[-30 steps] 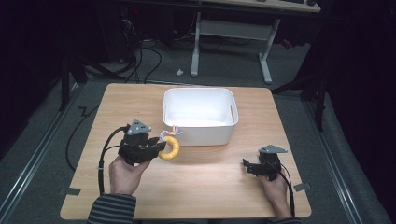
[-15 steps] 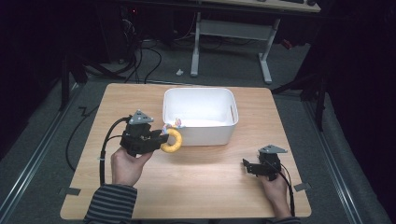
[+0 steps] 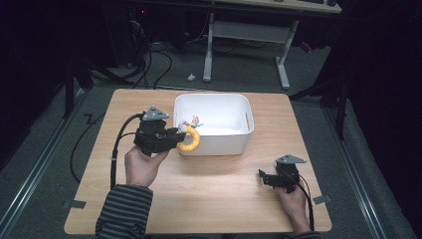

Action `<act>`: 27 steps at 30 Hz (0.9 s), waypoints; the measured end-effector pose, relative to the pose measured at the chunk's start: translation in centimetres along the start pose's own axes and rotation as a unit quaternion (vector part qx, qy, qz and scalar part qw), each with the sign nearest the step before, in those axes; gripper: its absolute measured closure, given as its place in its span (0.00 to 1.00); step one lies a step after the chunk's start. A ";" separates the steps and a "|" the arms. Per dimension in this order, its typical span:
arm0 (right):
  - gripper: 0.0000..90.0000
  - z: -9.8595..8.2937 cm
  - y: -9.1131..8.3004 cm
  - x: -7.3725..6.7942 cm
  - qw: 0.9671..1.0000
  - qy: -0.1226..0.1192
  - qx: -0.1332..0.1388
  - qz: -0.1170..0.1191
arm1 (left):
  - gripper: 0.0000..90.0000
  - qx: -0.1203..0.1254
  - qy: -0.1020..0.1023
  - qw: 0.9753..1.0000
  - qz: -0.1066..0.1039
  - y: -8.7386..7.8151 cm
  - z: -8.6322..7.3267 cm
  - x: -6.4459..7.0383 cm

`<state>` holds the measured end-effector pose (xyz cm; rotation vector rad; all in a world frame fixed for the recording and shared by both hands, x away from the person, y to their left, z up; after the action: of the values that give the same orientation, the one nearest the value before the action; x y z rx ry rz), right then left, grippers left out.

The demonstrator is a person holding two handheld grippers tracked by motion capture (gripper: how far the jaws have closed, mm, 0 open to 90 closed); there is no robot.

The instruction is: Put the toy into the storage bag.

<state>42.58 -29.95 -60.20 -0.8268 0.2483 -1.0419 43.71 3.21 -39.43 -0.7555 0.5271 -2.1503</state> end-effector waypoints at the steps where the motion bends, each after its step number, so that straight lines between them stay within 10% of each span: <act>1: 0.19 0.0 0.0 0.0 1.000 0.000 0.000 0.000 | 0.76 0.000 0.000 1.000 -0.001 0.1 0.2 0.0; 27: 0.19 0.0 0.0 0.0 1.000 -0.001 0.001 0.000 | 0.76 -0.003 -0.010 1.000 -0.012 3.8 3.7 -0.3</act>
<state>42.58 -29.93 -60.19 -0.8266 0.2457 -1.0399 48.35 0.67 -39.04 -0.7904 0.5173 -2.1620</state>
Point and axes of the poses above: each handheld gripper's, and its own axes: y roughly forward along the jaws, z roughly out of its top, x roughly to its right, the point moved 10 cm from there along y, roughly forward along the jaws, and after that the axes turned 14 degrees about -y, right-handed, at the moved point
